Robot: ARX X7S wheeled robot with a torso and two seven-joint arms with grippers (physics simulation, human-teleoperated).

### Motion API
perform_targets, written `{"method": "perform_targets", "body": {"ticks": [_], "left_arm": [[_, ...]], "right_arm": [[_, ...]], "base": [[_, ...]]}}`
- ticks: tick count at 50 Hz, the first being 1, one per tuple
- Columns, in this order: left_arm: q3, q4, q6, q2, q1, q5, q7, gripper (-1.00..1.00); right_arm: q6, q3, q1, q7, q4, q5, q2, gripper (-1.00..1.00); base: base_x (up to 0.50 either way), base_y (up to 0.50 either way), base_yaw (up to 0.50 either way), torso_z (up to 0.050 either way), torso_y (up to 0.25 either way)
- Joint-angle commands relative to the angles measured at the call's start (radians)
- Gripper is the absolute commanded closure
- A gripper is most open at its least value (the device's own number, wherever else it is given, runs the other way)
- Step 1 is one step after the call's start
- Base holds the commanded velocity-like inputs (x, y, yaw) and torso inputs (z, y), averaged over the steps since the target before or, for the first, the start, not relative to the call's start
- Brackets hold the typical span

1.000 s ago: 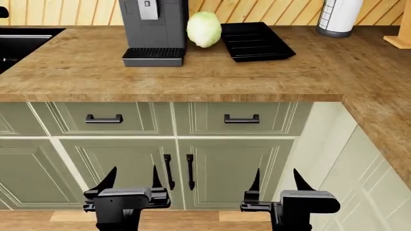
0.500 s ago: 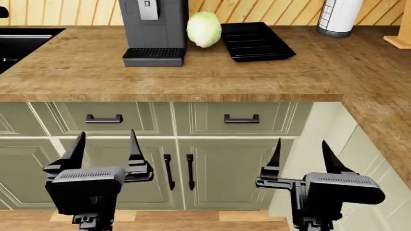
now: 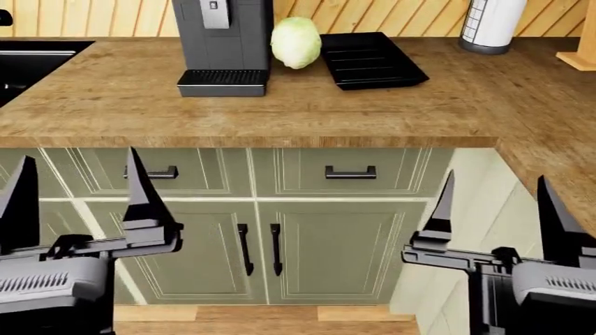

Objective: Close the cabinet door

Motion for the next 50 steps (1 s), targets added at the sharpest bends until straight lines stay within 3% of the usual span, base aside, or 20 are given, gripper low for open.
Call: {"method": "perform_targets", "body": {"ticks": [1,8,20,33,50], "left_arm": [[-0.009,0.038,0.000,0.000,-0.001,0.009,-0.026,-1.00],[-0.008,0.038,-0.008,-0.007,-0.010,0.000,-0.028,-1.00],[-0.008,0.027,0.001,-0.012,-0.012,-0.006,-0.032,-1.00],[-0.013,0.033,0.002,-0.018,-0.012,-0.012,-0.044,-1.00],[-0.006,0.025,0.020,-0.026,0.000,-0.012,-0.048,-1.00]], "right_arm": [[0.017,0.007,-0.009,0.002,-0.048,0.013,0.012,-1.00],[0.028,0.020,-0.006,0.000,-0.060,0.045,0.011,-1.00],[0.020,0.019,-0.007,0.000,-0.045,0.065,0.015,-1.00],[0.060,0.018,-0.002,0.012,-0.052,0.070,0.016,-1.00],[0.042,0.015,-0.014,0.023,-0.040,0.073,0.022,-1.00]], "base": [[0.00,0.00,0.00,0.000,0.000],[0.00,-0.04,0.00,0.000,0.000],[0.00,-0.46,0.00,0.000,0.000],[0.00,0.00,0.00,0.000,0.000],[0.49,0.00,0.00,0.000,0.000]]}}
